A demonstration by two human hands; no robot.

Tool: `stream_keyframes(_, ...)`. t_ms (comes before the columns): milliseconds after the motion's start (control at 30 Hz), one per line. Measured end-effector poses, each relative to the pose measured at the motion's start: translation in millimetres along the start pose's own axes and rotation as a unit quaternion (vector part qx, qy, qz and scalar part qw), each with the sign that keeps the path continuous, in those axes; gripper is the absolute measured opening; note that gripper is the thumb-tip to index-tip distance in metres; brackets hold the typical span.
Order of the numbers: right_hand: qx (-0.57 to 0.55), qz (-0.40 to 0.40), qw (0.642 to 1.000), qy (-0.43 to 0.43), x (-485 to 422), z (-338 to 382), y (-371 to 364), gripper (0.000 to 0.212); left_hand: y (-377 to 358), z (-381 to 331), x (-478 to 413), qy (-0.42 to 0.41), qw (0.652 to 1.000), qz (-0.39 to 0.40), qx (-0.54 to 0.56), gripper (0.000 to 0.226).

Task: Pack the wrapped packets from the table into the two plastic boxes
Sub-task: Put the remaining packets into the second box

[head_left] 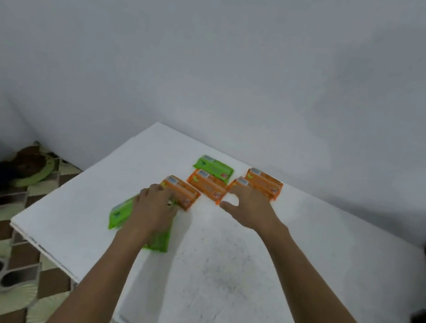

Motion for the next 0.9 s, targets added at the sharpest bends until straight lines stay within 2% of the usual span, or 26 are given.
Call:
stream_keyframes(133,0.018,0.017,0.999,0.047,-33.5,40.0,-26.8,0.053,-6.2,37.6,-7.0,0.049,0.999,0.012,0.010,0.054)
stream_keyframes(267,0.027,0.035,0.996,0.076,-64.9,63.2,-57.0,0.041,-16.7,56.5,-14.8,0.056,0.995,0.051,0.060,0.060)
stream_keyframes(400,0.054,0.073,0.992,0.091,-83.2,71.3,-83.7,0.051,-23.3,63.6,-19.5,0.038,0.992,0.072,0.099,0.059)
stream_keyframes(633,0.056,0.047,0.992,0.100,-93.9,65.2,-93.5,0.054,-22.5,71.0,-25.1,0.030,0.992,0.081,0.093,0.058)
stream_keyframes(767,0.054,0.038,0.993,0.098,-91.4,64.7,-91.0,0.053,-22.8,74.6,-27.0,0.030,0.988,0.081,0.126,0.058)
stream_keyframes(900,-0.042,0.003,0.995,0.088,-83.4,56.4,-74.2,0.048,-15.4,76.2,-27.4,0.025,0.990,0.052,0.129,0.059)
Point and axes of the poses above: each hand's wrist, its own x-axis away from the middle knuckle, its own y-axis out of the back of the hand, z = x × y, the point moved 8 cm from there along -x, towards the middle knuckle, and after that the axes turned 6 degrees about -x, right-handed, at the moved point
